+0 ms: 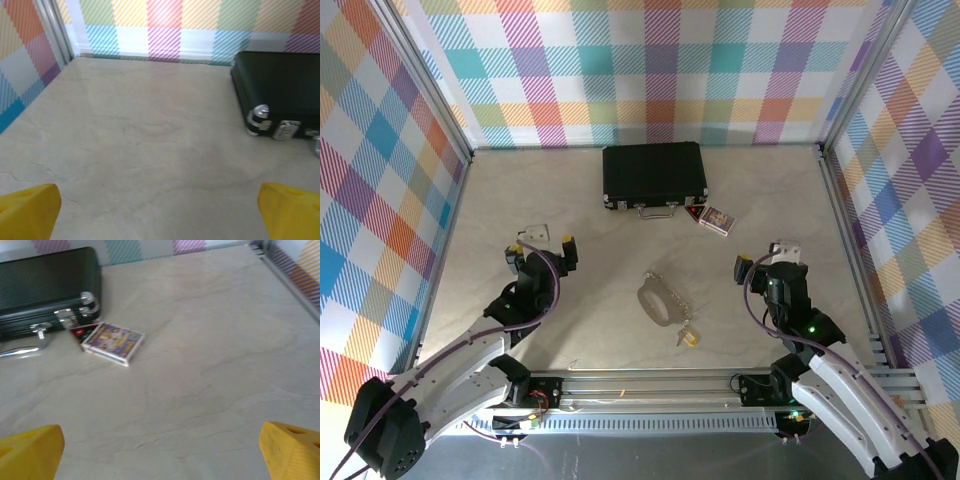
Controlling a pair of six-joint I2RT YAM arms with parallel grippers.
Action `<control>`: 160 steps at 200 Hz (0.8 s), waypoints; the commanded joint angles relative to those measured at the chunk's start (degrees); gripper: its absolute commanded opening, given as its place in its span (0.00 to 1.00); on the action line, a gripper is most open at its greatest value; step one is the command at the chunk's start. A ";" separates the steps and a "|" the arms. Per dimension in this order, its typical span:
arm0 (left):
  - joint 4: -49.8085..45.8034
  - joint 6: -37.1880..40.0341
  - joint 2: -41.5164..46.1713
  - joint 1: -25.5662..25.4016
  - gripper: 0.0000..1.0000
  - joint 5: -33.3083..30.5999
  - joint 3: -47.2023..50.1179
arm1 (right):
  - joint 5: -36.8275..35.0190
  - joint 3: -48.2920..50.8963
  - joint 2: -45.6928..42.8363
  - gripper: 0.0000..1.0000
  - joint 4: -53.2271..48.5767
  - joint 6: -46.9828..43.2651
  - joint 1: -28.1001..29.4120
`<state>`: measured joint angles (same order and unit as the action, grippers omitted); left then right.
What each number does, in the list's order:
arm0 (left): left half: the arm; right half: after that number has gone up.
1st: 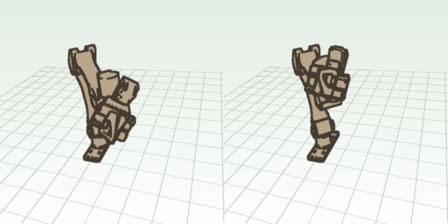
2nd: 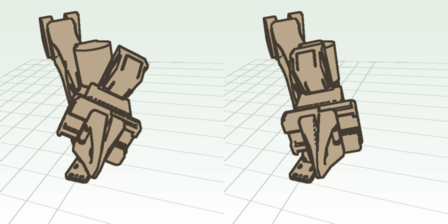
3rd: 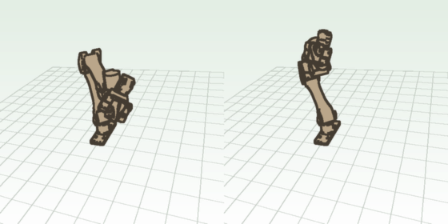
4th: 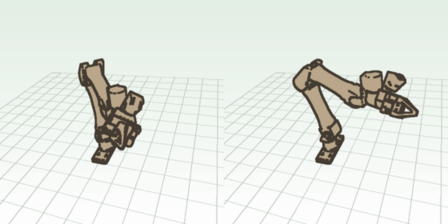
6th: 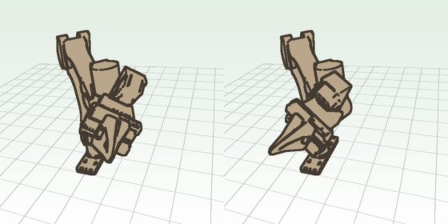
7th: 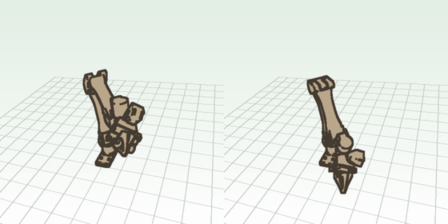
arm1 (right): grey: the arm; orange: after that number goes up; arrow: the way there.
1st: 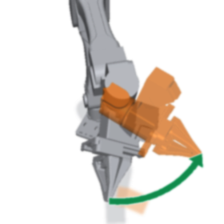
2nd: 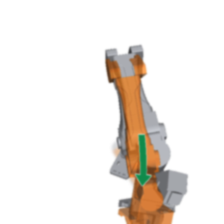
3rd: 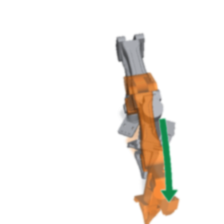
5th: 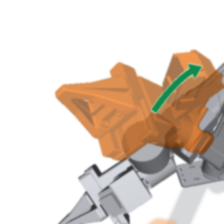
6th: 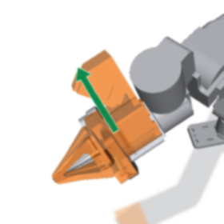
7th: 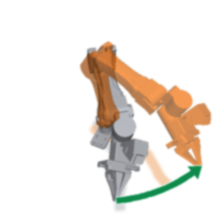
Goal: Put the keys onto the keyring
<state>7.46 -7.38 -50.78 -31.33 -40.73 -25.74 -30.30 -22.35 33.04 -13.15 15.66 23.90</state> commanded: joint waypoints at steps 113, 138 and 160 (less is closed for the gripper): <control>35.35 6.62 -27.11 11.26 1.00 -0.17 5.51 | 19.00 8.65 28.34 0.99 46.68 -13.85 -20.18; 30.92 8.90 -31.02 11.82 1.00 2.77 0.90 | 20.27 6.65 35.34 0.99 52.74 -13.84 -22.34; 33.36 12.09 -31.56 12.02 1.00 4.77 1.48 | 22.66 5.91 39.34 0.99 57.59 -12.87 -23.43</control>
<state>35.99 1.04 -82.24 -20.18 -38.92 -22.92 -11.40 -14.85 69.12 32.73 3.33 1.69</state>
